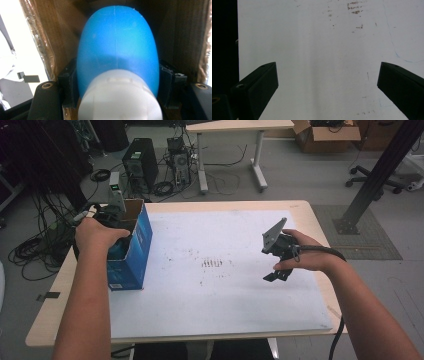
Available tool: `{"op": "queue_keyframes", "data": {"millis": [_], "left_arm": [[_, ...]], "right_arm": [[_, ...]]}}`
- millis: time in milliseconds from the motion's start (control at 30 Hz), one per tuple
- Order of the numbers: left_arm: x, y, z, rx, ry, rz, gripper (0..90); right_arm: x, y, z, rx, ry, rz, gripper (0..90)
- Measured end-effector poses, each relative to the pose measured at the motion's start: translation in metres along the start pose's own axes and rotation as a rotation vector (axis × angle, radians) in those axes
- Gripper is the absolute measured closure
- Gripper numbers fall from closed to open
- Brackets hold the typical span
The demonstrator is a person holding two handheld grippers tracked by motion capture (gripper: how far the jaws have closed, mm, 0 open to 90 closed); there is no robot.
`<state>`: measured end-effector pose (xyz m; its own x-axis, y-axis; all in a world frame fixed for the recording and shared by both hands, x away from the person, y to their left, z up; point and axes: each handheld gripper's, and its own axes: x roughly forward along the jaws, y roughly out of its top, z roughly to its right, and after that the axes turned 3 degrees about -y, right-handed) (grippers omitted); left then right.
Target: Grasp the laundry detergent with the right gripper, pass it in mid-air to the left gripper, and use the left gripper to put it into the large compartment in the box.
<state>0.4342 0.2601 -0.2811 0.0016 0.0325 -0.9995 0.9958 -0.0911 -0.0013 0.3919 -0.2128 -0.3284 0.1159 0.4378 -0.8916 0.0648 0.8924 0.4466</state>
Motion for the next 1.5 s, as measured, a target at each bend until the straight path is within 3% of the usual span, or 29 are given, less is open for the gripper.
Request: {"op": "queue_keyframes", "data": {"millis": [400,933,1400,1500], "left_arm": [[-0.017,-0.004,0.002,-0.008,0.021,0.018,28.2],[-0.046,-0.015,0.01,0.062,0.068,0.087,19.0],[-0.064,-0.018,0.017,0.089,0.031,0.097,8.6],[-0.067,-0.019,0.02,0.114,0.021,0.104,6.2]], "right_arm": [[-0.006,0.0,-0.003,-0.009,-0.012,0.016,3.3],[-0.014,0.003,-0.008,-0.019,-0.023,0.019,3.3],[-0.02,0.005,-0.013,-0.026,-0.03,0.011,3.3],[-0.021,0.004,-0.013,-0.028,-0.032,0.013,3.3]]}}
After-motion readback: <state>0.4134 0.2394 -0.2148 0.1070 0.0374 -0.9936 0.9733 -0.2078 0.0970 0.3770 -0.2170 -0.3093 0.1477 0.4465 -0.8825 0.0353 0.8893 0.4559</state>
